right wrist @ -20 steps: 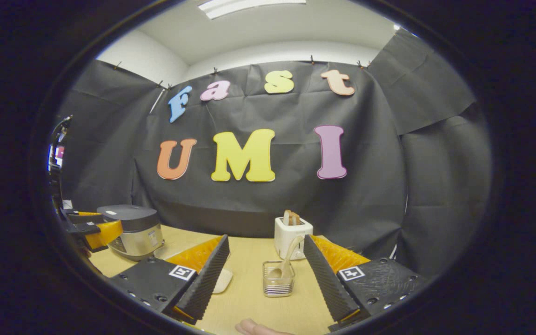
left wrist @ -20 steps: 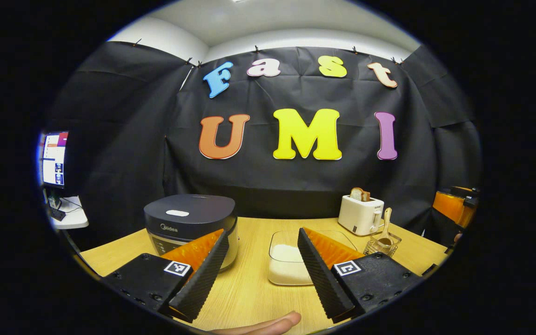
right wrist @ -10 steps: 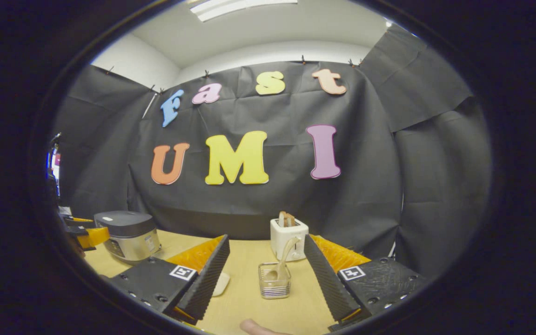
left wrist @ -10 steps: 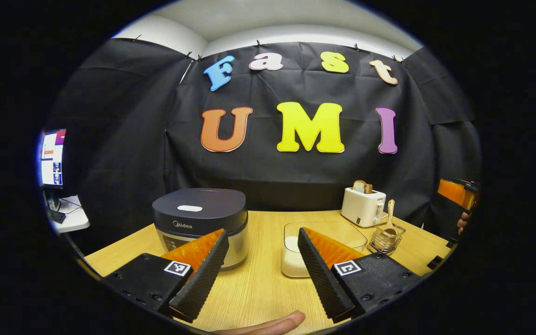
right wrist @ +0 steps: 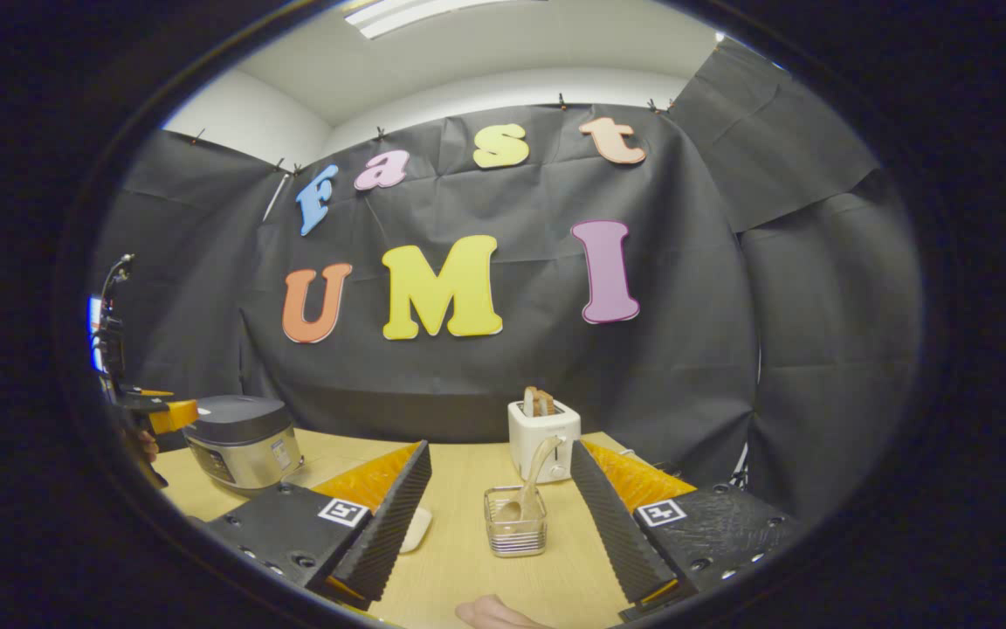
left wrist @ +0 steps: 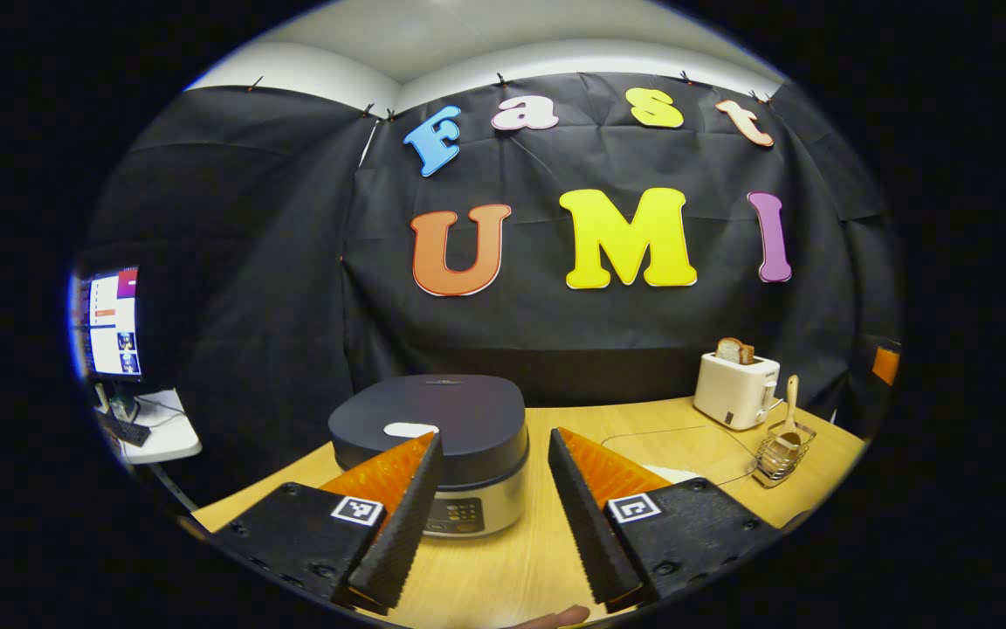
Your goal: Close the left gripper, press the button to open the rice cooker; take a wooden spoon from the chopstick holder with the right hand, scoop a spoonful of rice and pour it into the rice cooker, then put the wooden spoon back into the chopstick holder.
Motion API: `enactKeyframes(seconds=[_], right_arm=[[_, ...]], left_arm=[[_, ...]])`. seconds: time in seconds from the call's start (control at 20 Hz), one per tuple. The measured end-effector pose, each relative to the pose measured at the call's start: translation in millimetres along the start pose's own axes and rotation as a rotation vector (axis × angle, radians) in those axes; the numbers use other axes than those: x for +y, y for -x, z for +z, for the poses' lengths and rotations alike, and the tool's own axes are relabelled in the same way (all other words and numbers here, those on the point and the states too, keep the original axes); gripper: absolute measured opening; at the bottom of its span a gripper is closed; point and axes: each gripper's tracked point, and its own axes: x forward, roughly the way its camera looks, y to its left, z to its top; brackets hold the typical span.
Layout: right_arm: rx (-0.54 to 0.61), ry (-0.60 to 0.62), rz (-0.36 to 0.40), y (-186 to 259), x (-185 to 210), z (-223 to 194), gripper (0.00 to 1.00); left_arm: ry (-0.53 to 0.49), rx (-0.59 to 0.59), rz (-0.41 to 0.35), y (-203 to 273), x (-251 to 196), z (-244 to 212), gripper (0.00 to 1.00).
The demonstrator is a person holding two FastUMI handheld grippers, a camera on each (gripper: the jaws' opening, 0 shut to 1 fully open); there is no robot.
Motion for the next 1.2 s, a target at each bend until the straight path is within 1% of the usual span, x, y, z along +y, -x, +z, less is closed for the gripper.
enactKeyframes(seconds=[0.05, 0.1, 0.15, 0.2, 0.3, 0.35, 0.4, 0.5, 0.55, 0.75, 0.85, 0.9, 0.95, 1.0, 1.1, 1.2], right_arm=[[0.002, 0.0, -0.004, 0, -3, 0, 0.96], [0.002, -0.002, -0.005, 0, -3, 0, 0.96], [0.002, -0.006, -0.005, 0, -4, 1, 0.96], [0.0, -0.013, -0.004, 1, -5, 1, 0.95], [0.002, -0.022, 0.003, 2, -4, 3, 0.96], [0.0, -0.021, 0.004, 2, -5, 3, 0.94], [-0.005, -0.019, 0.002, 3, -6, 5, 0.94], [-0.013, -0.011, 0.0, 4, -7, 8, 0.94], [-0.015, -0.009, 0.007, 6, -6, 8, 0.92], [-0.018, -0.02, 0.012, 5, -9, 10, 0.93], [-0.012, -0.019, 0.006, 5, -12, 8, 0.94], [-0.013, -0.018, 0.005, 5, -12, 10, 0.94], [-0.016, -0.016, 0.004, 6, -13, 11, 0.92], [-0.024, -0.012, 0.001, 9, -16, 14, 0.94], [-0.032, -0.007, -0.006, 9, -18, 16, 0.92], [-0.028, -0.011, -0.009, 11, -19, 16, 0.94]], left_arm=[[-0.018, 0.014, 0.002, -5, 6, 3, 0.68], [-0.032, 0.028, 0.003, -9, 13, 5, 0.69], [-0.043, 0.037, -0.004, -14, 18, 9, 0.49], [-0.042, 0.058, -0.011, -19, 22, 10, 0.33], [-0.024, 0.119, -0.04, -33, 27, 9, 0.09], [-0.016, 0.15, -0.045, -38, 31, 7, 0.05], [-0.005, 0.177, -0.049, -43, 38, 5, 0.03], [0.048, 0.275, -0.029, -54, 53, -9, 0.03], [0.068, 0.306, -0.042, -55, 55, -13, 0.03], [0.066, 0.376, -0.025, -68, 66, -25, 0.03], [0.048, 0.396, -0.002, -75, 71, -33, 0.03], [0.05, 0.407, -0.002, -78, 72, -37, 0.03], [0.06, 0.434, 0.005, -77, 72, -43, 0.03], [0.052, 0.413, 0.007, -78, 72, -40, 0.03], [0.036, 0.418, 0.013, -78, 74, -42, 0.03], [0.052, 0.421, 0.009, -77, 73, -44, 0.03]])
